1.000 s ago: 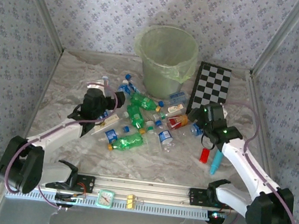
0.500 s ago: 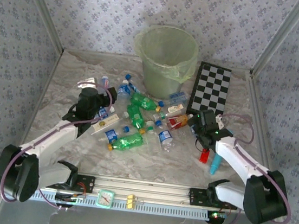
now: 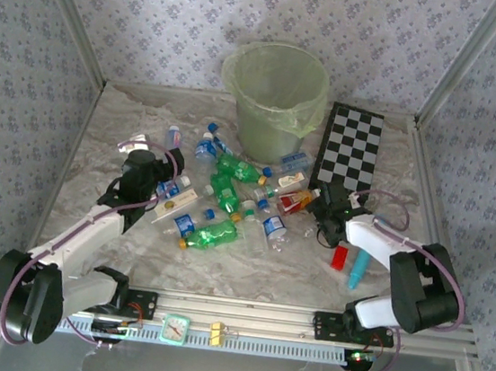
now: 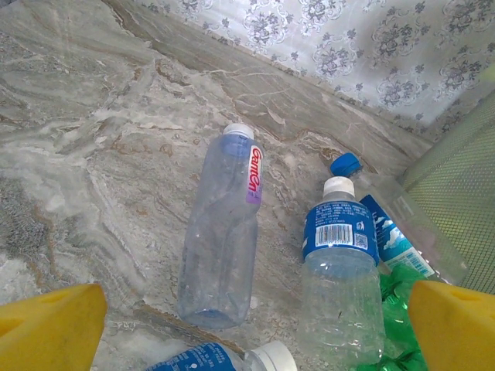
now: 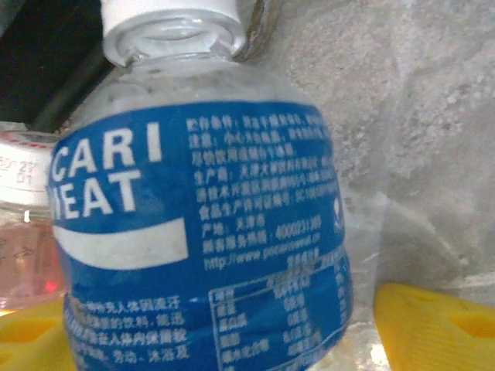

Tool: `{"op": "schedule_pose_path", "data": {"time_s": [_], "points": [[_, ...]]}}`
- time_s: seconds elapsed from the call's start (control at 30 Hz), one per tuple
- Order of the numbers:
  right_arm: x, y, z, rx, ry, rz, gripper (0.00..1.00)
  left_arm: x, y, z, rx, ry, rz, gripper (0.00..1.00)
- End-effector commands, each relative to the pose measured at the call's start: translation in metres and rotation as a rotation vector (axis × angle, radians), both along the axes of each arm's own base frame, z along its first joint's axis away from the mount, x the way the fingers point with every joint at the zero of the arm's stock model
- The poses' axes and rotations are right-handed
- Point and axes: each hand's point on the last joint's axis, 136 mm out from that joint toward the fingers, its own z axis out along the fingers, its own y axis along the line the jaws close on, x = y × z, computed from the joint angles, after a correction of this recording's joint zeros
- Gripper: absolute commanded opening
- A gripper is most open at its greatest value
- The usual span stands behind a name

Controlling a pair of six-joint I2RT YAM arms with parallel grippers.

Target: Put the plastic bottles in the bin

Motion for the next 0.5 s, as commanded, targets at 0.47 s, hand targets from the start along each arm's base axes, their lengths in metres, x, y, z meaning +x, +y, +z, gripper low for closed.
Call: {"op": "schedule_pose_path", "data": {"time_s": [0.47], "points": [[0.032,-0.008,0.117,-0.145,-0.310,0.146,0.54,0.001,0.029,0.008,-0.172,-0.033,0.110,1.00]]}}
